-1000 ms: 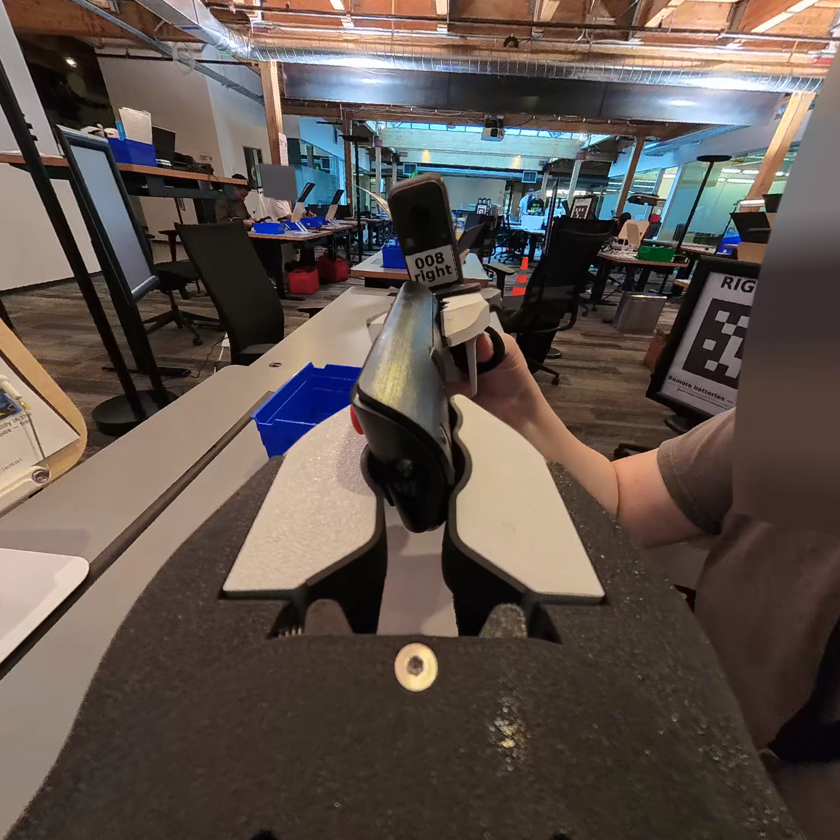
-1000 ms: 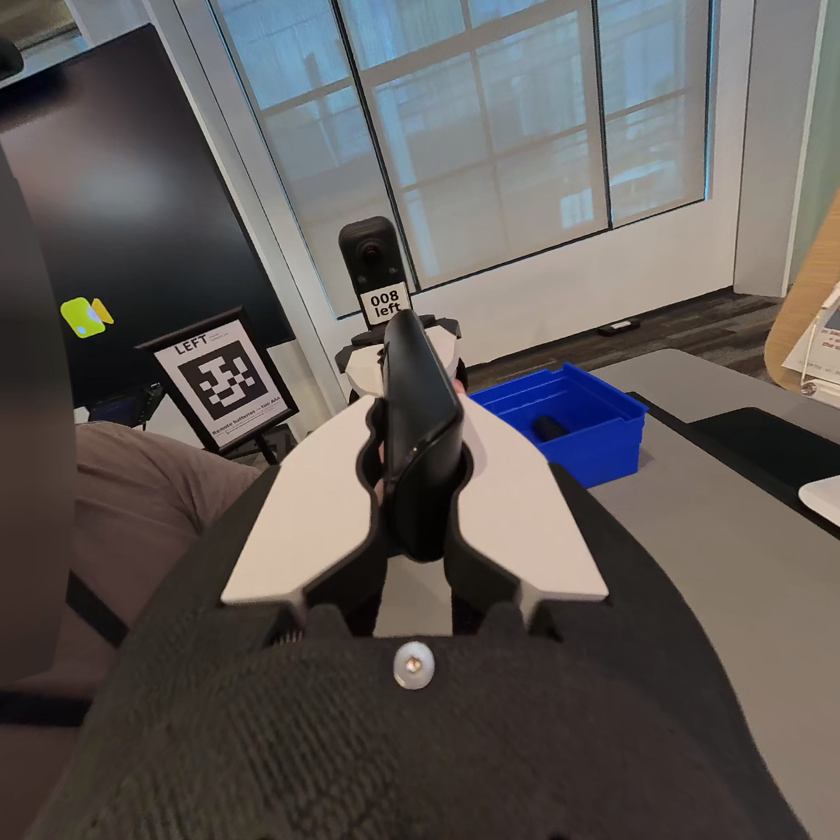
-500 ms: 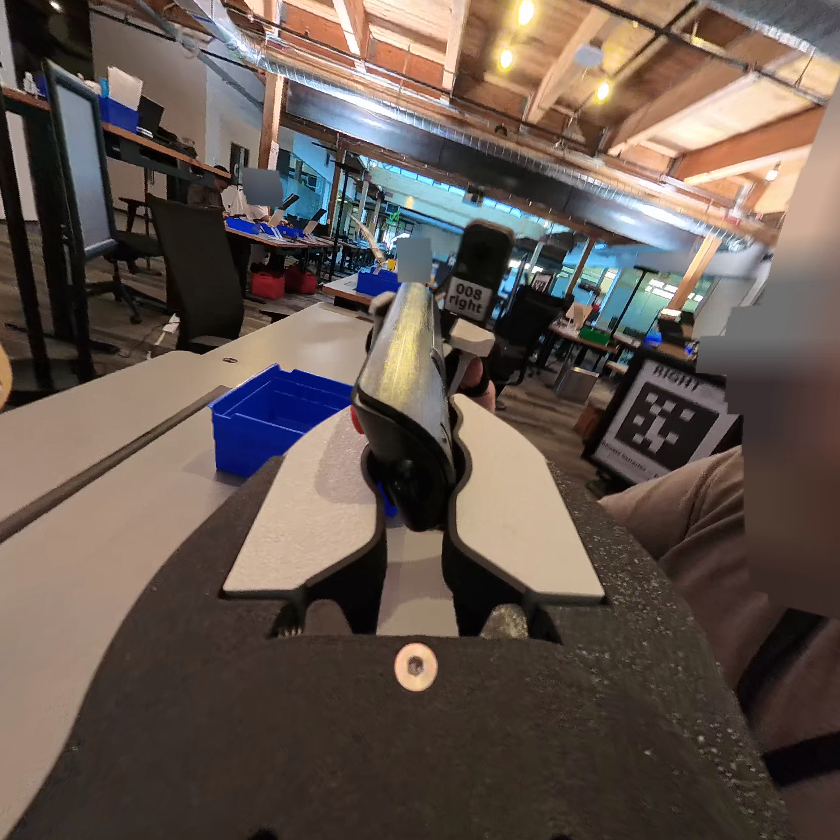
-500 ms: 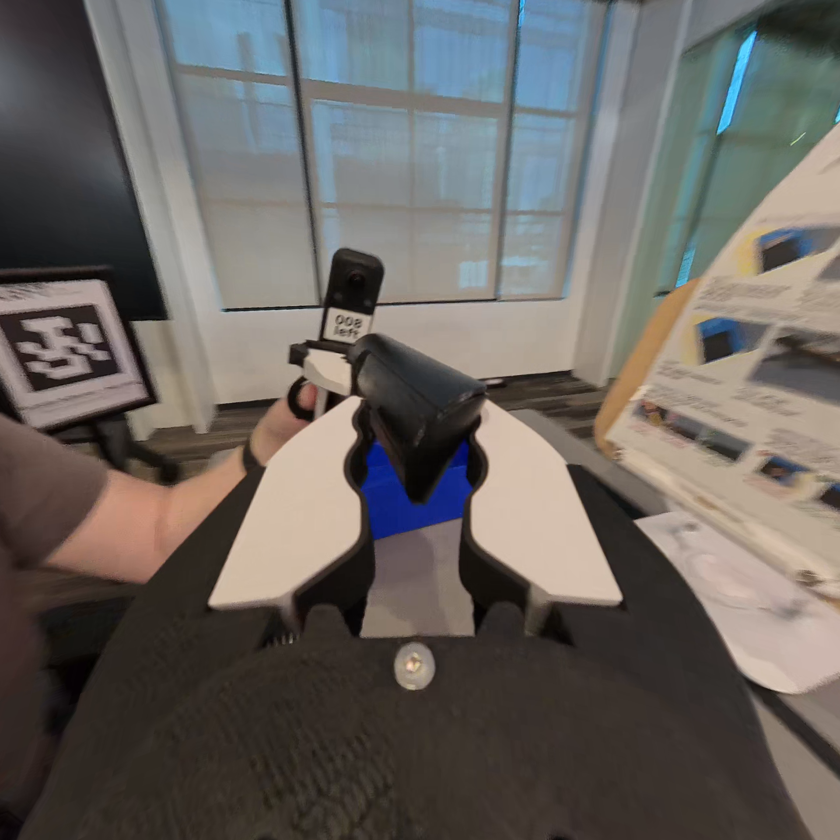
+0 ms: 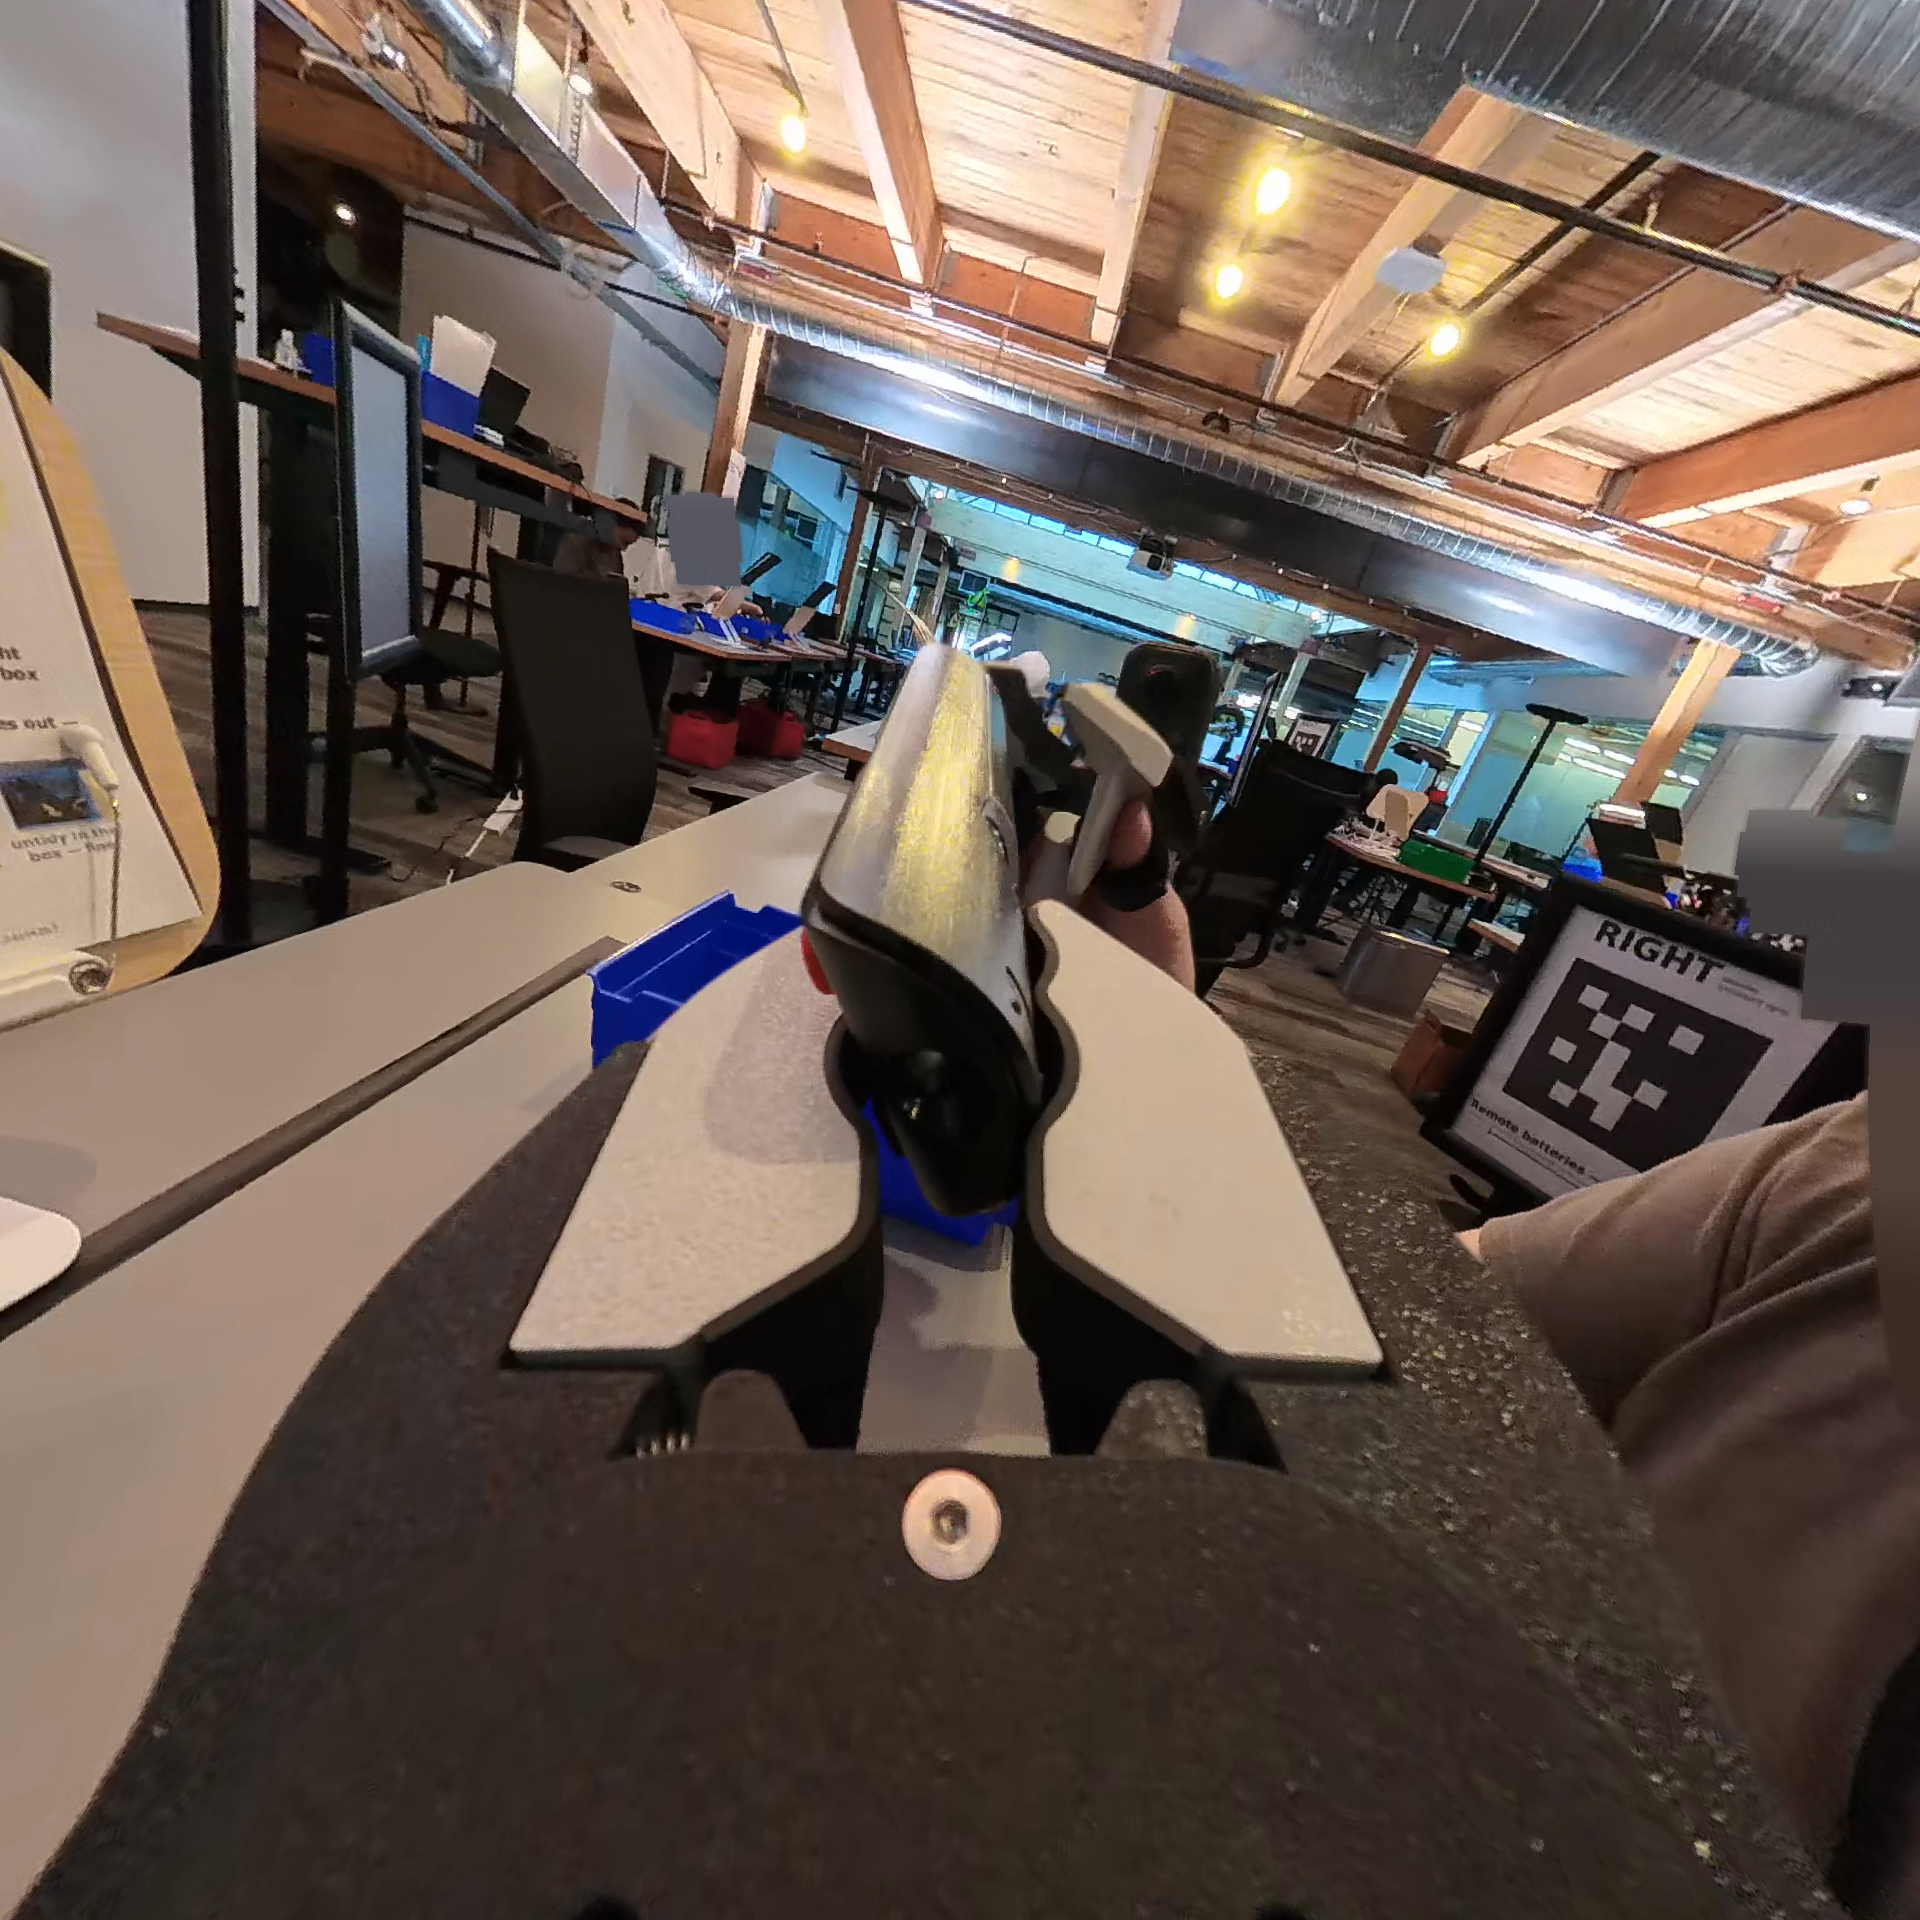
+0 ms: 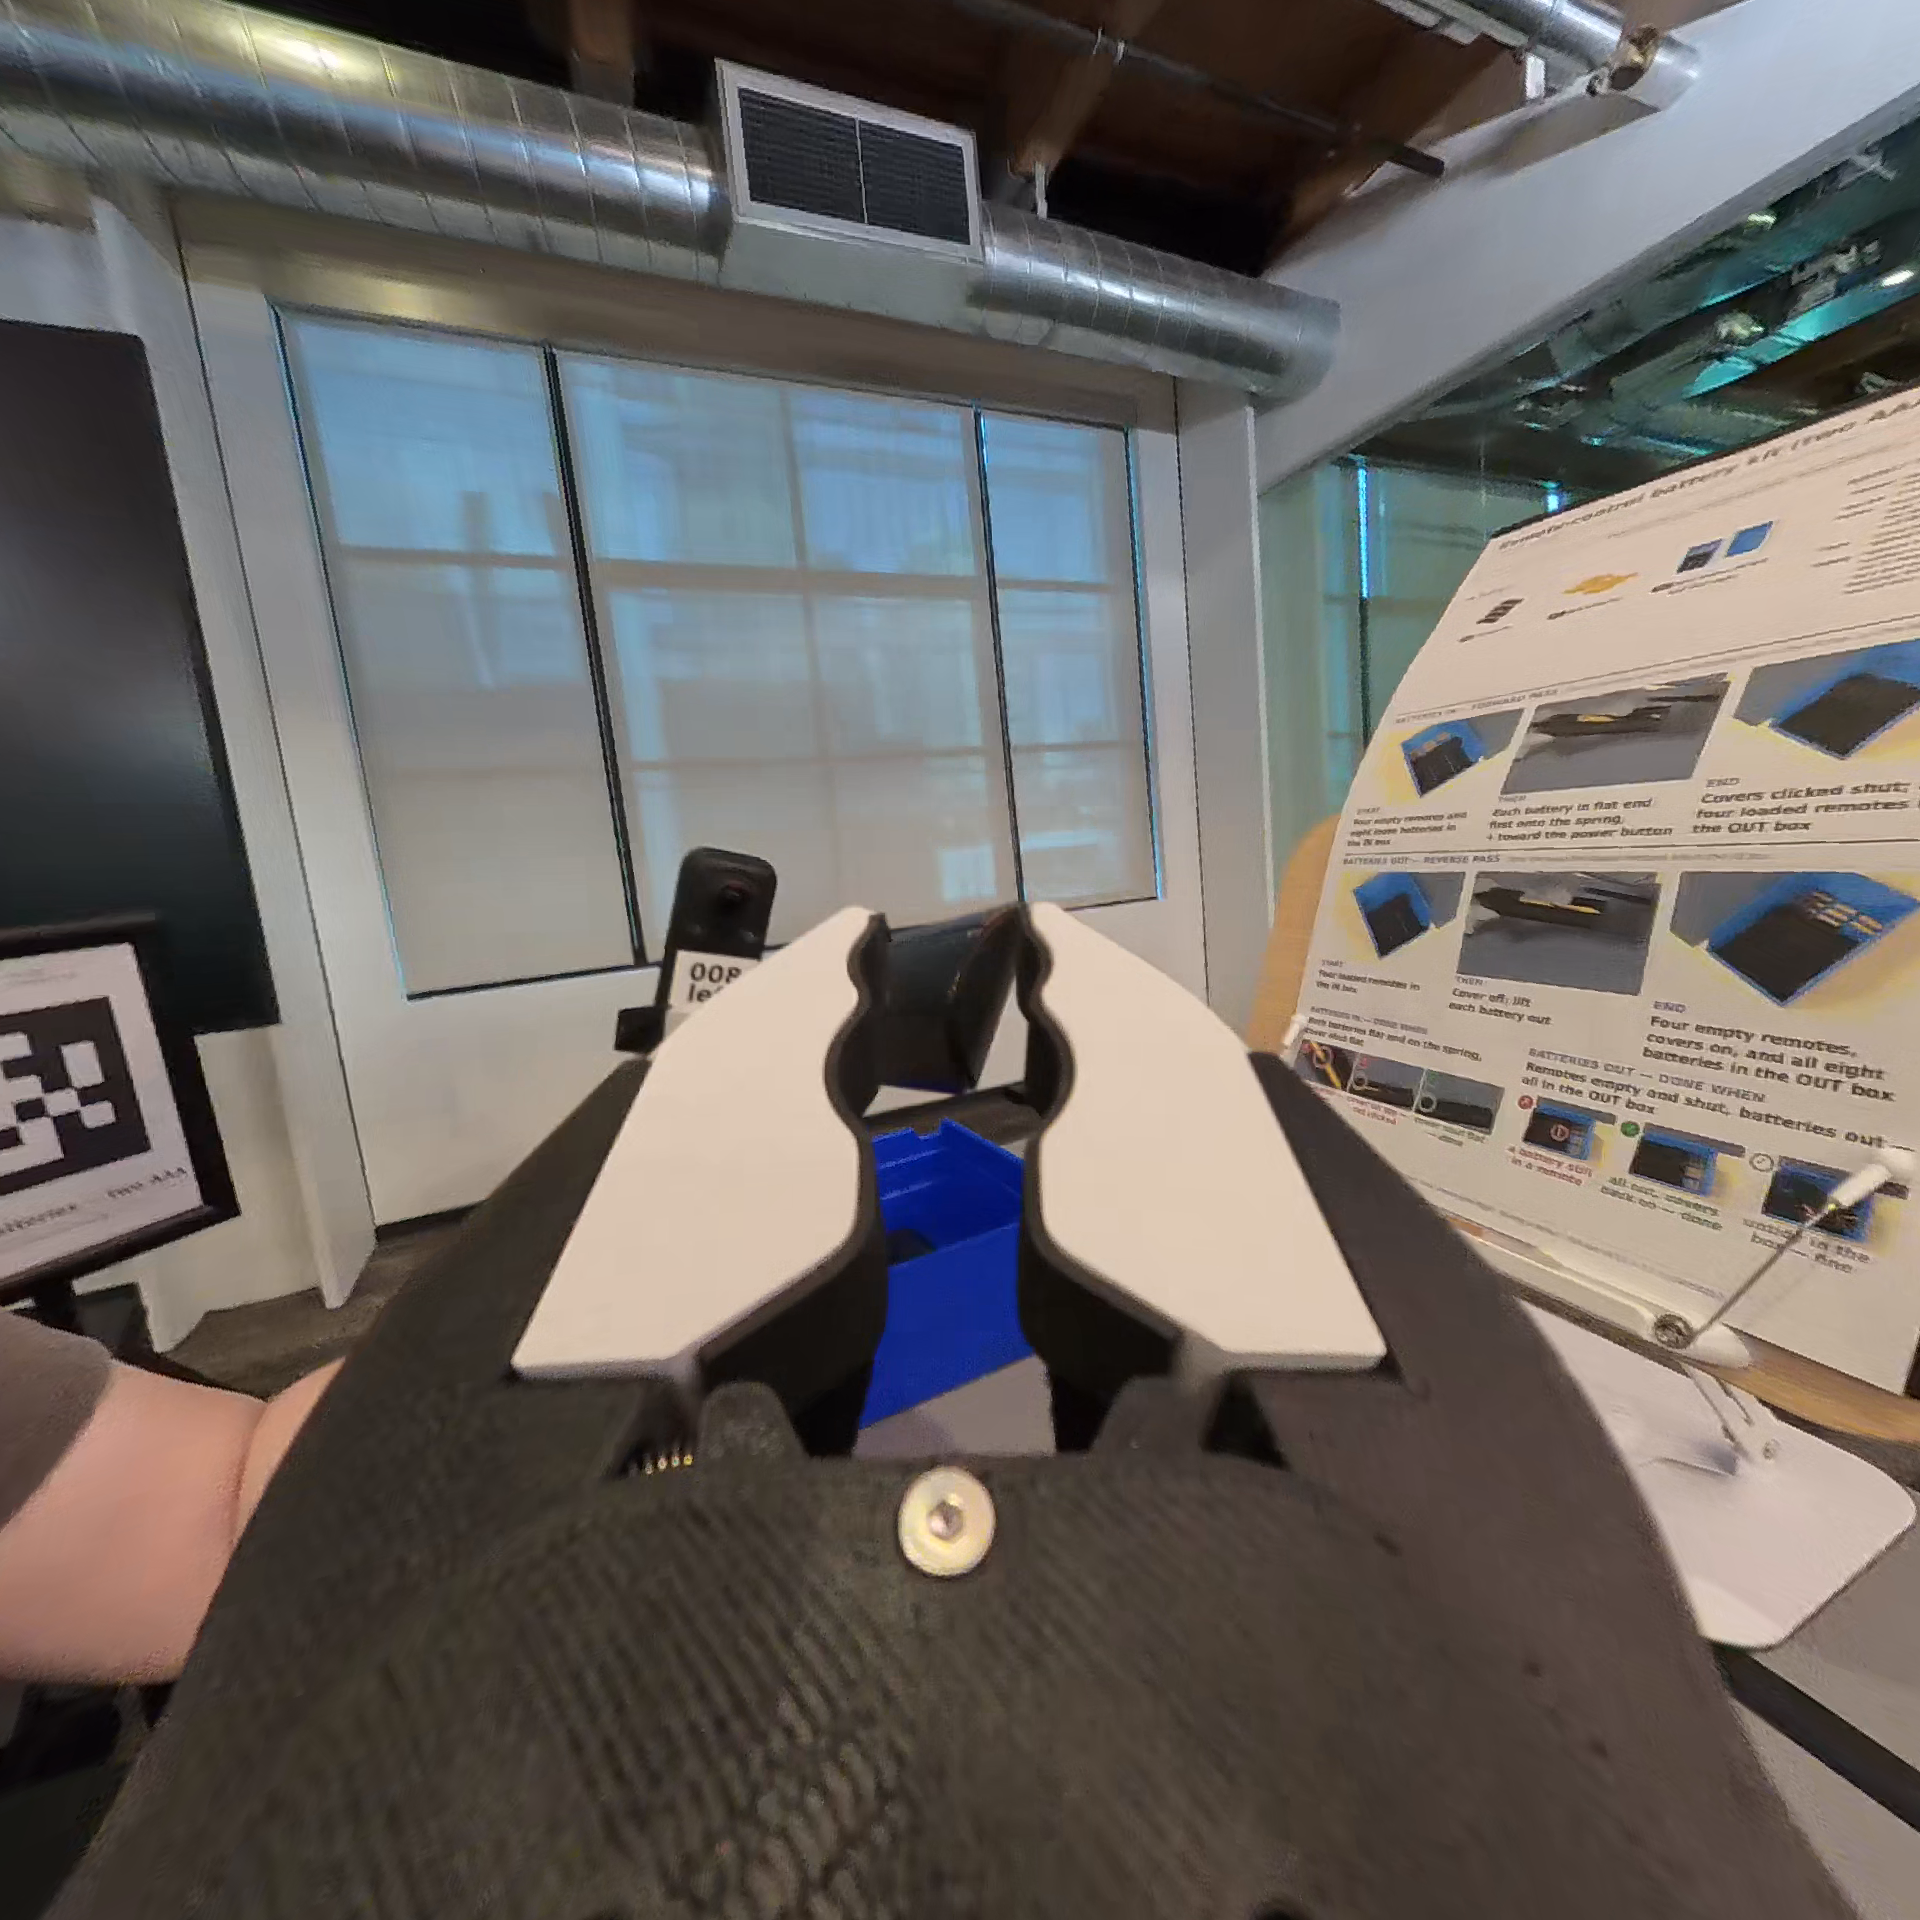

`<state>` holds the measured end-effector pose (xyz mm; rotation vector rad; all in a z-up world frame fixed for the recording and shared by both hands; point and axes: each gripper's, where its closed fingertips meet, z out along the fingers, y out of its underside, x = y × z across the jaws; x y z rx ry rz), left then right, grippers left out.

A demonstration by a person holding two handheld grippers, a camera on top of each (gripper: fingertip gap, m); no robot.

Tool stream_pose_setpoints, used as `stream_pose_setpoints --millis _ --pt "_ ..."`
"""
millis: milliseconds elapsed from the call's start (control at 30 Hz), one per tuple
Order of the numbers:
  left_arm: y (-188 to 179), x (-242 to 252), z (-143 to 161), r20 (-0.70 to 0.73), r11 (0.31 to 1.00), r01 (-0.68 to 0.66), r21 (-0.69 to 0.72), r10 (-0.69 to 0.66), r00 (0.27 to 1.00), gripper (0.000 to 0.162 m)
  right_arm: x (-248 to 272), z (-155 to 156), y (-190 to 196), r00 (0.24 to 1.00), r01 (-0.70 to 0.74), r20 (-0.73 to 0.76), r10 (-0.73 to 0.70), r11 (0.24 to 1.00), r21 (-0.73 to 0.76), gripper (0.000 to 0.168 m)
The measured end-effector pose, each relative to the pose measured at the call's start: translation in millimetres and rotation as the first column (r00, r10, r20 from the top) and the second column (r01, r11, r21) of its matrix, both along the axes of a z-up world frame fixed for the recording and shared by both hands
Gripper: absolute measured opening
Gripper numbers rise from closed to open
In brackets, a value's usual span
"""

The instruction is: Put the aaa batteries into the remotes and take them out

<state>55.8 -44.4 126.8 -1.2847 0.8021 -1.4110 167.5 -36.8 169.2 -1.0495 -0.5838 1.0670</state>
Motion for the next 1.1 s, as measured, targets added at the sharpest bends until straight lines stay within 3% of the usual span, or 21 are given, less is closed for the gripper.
stream_pose_setpoints --millis 67,167,333,467,633,1100 --pt "-4 -1 3 0.009 0.999 0.019 0.037 -0.019 1.0 0.025 -8 -4 -2 0.996 0.044 0.078 -0.047 0.998 0.042 0.021" --pt "-15 -7 12 0.032 0.986 0.043 0.161 -0.049 0.998 0.025 -9 13 -22 0.988 0.121 0.08 -0.135 0.979 0.166 0.018" --pt "-56 -25 35 0.104 0.887 0.076 0.455 -0.137 0.985 0.025 -28 38 -78 0.966 0.129 0.168 -0.198 0.928 0.35 0.012" --pt "-75 -32 43 0.101 0.829 0.062 0.556 -0.142 0.985 0.025 -44 41 -100 0.922 0.18 0.24 -0.303 0.886 0.428 0.012" --pt "-84 -37 46 0.108 0.802 0.065 0.594 -0.159 0.981 0.025 -53 45 -116 0.92 0.172 0.247 -0.304 0.881 0.442 0.012" --pt "-86 -34 47 0.1 0.8 0.053 0.597 -0.14 0.985 0.025 -52 45 -111 0.889 0.264 0.244 -0.389 0.867 0.422 0.009"
